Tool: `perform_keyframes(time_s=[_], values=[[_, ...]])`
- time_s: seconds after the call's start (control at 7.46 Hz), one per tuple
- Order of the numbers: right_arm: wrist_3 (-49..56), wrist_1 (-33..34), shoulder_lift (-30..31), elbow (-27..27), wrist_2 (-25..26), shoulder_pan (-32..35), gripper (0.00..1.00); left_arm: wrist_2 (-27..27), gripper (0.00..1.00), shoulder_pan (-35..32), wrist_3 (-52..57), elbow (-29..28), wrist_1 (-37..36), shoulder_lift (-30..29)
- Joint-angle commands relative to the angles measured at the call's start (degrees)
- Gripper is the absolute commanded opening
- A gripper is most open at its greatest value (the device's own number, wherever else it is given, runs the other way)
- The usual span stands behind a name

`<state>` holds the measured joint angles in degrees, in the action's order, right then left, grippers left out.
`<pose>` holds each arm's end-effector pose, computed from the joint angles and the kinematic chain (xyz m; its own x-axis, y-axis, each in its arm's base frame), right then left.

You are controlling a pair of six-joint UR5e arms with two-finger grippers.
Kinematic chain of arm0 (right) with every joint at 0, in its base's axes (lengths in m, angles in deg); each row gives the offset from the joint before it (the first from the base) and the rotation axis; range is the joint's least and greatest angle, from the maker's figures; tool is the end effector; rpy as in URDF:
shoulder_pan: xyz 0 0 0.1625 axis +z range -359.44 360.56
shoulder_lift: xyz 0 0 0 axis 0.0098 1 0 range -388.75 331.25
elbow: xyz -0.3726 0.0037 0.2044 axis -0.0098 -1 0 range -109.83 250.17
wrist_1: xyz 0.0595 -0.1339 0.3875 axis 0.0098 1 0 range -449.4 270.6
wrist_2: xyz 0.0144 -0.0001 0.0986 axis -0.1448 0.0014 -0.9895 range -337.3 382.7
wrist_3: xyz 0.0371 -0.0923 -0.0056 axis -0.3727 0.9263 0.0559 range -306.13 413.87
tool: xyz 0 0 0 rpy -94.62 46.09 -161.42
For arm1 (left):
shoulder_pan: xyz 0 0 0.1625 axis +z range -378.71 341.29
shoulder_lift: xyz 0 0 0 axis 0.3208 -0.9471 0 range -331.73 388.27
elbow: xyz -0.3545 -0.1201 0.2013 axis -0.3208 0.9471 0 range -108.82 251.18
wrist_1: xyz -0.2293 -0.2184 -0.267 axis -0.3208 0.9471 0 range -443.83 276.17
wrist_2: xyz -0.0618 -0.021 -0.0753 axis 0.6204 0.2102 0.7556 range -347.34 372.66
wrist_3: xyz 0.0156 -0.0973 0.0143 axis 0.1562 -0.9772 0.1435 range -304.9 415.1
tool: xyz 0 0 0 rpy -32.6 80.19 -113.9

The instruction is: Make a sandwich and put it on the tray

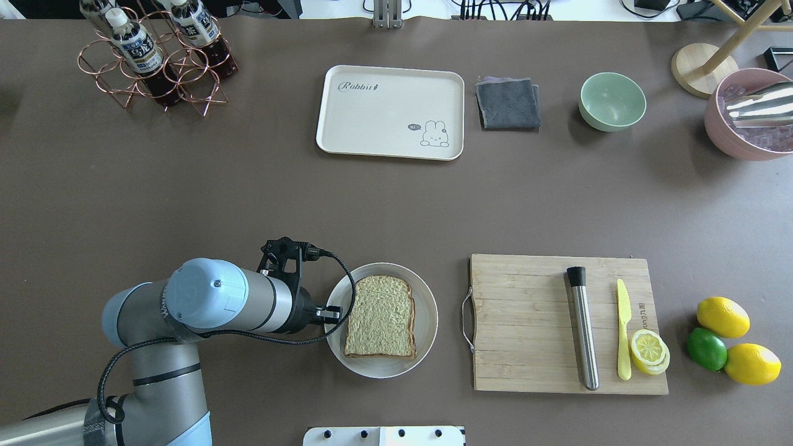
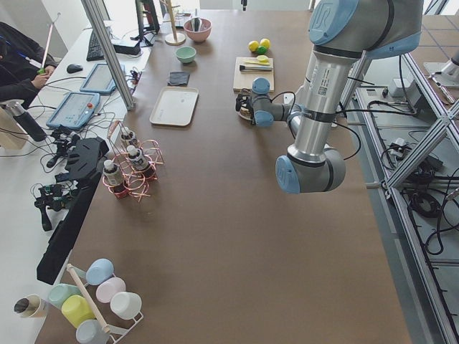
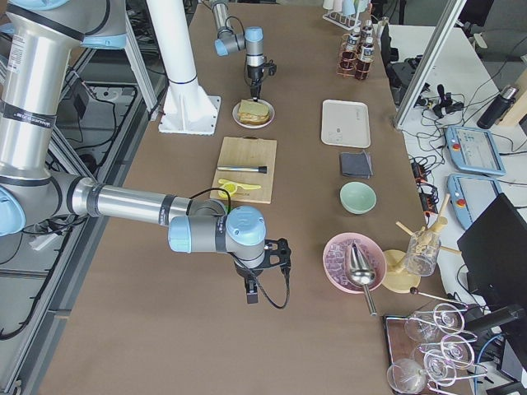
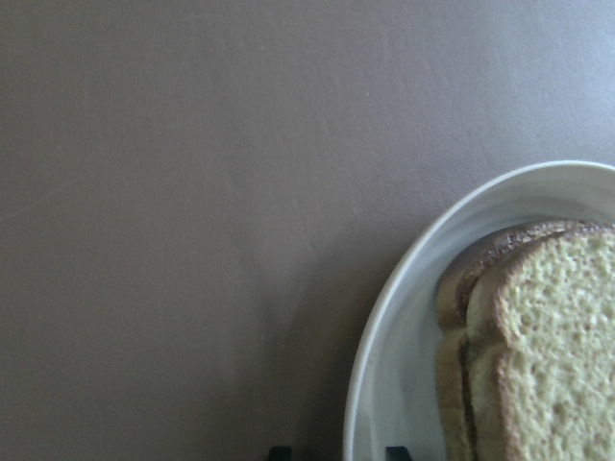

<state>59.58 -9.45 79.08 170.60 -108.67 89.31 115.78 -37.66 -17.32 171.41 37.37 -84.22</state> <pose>0.0595 -0.3632 0.6877 0.7438 -0.1460 0.6523 0.0962 0.9891 0.1116 0.5537 -0.3072 0.2963 0.4336 0.1622 -0.8864 -0.0080 0.9843 0.1761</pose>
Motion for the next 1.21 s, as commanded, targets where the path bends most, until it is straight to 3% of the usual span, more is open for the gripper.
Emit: perform_keyframes(time_s=[0.0, 0.54, 0.8, 1.07], values=[[0.00, -0.06, 0.01, 0.03, -0.12, 0.03, 1.00, -0.20, 0.00, 0.05, 0.00, 0.32, 0.01, -0.27], [0.00, 0.11, 0.10, 0.03, -0.29, 0.03, 1.00, 2.07, 0.00, -3.00, 0.00, 0.50, 0.97, -0.44], [-0.09, -0.15, 0.10, -0.49, -0.29, 0.03, 1.00, 14.59, 0.00, -11.77, 0.44, -0.90, 0.27, -2.36], [-0.09, -0.15, 0.10, -0.67, 0.32, 0.03, 1.00, 15.09, 0.00, -15.31, 1.67, -6.85, 0.09, -8.14]])
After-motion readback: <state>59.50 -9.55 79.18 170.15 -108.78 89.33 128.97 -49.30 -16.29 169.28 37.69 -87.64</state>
